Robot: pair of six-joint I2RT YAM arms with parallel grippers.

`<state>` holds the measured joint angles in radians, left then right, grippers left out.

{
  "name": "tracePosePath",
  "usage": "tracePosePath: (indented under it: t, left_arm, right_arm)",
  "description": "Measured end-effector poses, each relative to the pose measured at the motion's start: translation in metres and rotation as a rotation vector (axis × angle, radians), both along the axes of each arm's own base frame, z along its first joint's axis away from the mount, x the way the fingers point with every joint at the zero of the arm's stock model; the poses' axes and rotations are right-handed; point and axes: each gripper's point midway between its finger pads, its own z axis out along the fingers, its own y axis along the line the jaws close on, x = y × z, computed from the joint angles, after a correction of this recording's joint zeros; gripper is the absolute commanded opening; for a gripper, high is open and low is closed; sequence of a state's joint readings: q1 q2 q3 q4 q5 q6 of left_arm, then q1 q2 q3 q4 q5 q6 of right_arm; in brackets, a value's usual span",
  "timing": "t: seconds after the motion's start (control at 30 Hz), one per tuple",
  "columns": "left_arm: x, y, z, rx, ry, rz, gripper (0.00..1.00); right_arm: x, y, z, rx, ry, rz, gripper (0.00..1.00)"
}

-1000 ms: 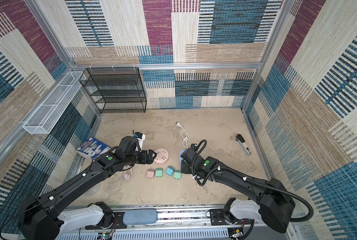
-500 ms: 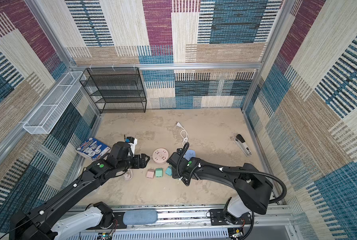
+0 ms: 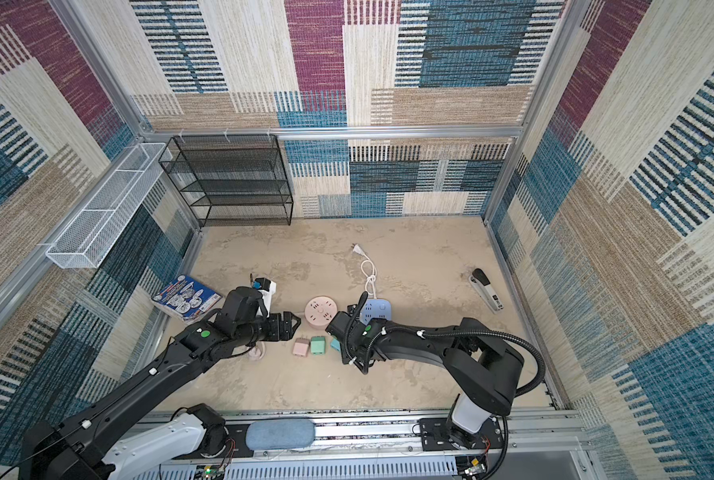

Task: Insert the plug

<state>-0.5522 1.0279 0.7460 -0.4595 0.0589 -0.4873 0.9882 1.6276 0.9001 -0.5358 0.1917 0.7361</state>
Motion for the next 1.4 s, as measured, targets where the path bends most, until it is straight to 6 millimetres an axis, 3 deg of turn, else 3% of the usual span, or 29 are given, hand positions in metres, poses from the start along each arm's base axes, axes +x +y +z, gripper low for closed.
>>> tracePosePath:
  t: [0.2,0.4,0.53,0.63,0.77,0.97,1.4]
  left_arm:
    - [0.001,-0.003,-0.004,-0.005,0.018,-0.003,0.87]
    - [0.000,-0.007,-0.008,-0.011,0.036,-0.016,0.84]
    - [0.001,-0.013,-0.010,-0.023,0.055,-0.035,0.80]
    - [0.001,-0.021,-0.012,-0.046,0.080,-0.063,0.77]
    - [0.000,-0.041,-0.019,-0.111,0.138,-0.126,0.76]
    - [-0.005,-0.071,-0.016,-0.259,0.195,-0.213,0.71]
    - [-0.025,-0.096,-0.005,-0.438,0.242,-0.338,0.63]
  right_arm:
    - [0.002,-0.003,-0.006,-0.009,-0.013,-0.013,0.46]
    - [0.004,-0.001,-0.004,0.016,-0.031,-0.013,0.25]
    - [-0.002,0.001,0.005,0.042,-0.024,0.042,0.14]
    - [-0.008,0.009,0.025,0.109,-0.044,0.132,0.03]
    - [-0.010,0.023,0.047,0.182,-0.087,0.238,0.04]
    - [-0.009,0.040,0.062,0.234,-0.128,0.345,0.04]
    - [-0.006,0.067,0.112,0.379,-0.251,0.466,0.08]
